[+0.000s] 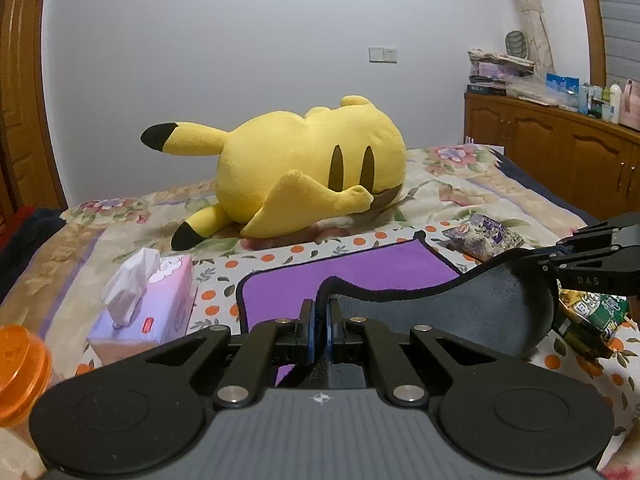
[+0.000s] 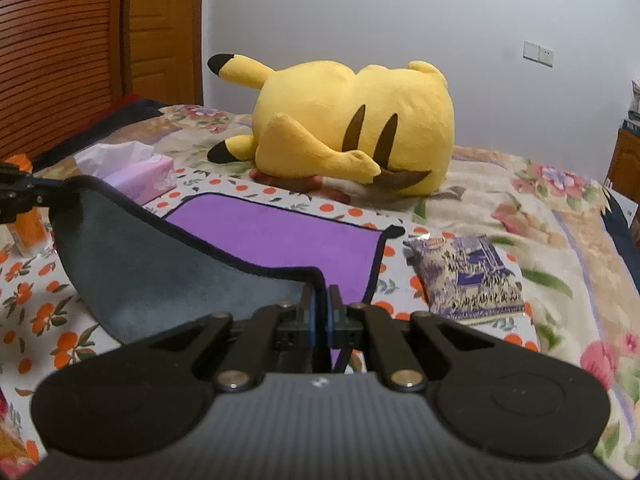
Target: Fold towel
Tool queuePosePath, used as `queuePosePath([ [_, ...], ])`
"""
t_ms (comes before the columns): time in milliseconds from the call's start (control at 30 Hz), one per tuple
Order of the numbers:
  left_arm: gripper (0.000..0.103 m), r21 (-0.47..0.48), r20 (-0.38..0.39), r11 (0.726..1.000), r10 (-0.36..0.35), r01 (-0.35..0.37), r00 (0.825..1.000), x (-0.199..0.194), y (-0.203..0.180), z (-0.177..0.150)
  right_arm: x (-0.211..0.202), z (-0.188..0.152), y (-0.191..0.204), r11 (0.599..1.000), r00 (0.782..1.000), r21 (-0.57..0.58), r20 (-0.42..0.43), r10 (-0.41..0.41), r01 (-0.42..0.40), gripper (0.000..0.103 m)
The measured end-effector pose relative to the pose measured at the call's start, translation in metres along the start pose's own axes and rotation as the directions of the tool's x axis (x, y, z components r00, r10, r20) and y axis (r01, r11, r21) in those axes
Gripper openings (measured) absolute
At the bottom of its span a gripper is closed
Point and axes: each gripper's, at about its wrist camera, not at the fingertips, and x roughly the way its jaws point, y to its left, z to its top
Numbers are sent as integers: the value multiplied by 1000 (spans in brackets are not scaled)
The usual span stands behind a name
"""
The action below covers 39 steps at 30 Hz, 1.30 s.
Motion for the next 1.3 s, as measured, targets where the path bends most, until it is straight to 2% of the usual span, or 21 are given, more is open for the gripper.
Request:
queuePosePath([
  [333,6,15,20,1000,20,-20,1000,11,10,21,8,25,-3,1000,999,-22,46,-12,13,6],
  [800,6,14,23,999,51,-51,998,50,27,34,47,48,-12,996,998,-65,43,-53,56,6],
  [1067,6,15,31,994,104,-105,994,72,33,41,67,59,-14,993,995,-89,66,-75,80,6],
  [1300,6,65,39,992,110,-112,993,90,36,52,88,63,-17,990,993,-98,69,-97,103,6],
])
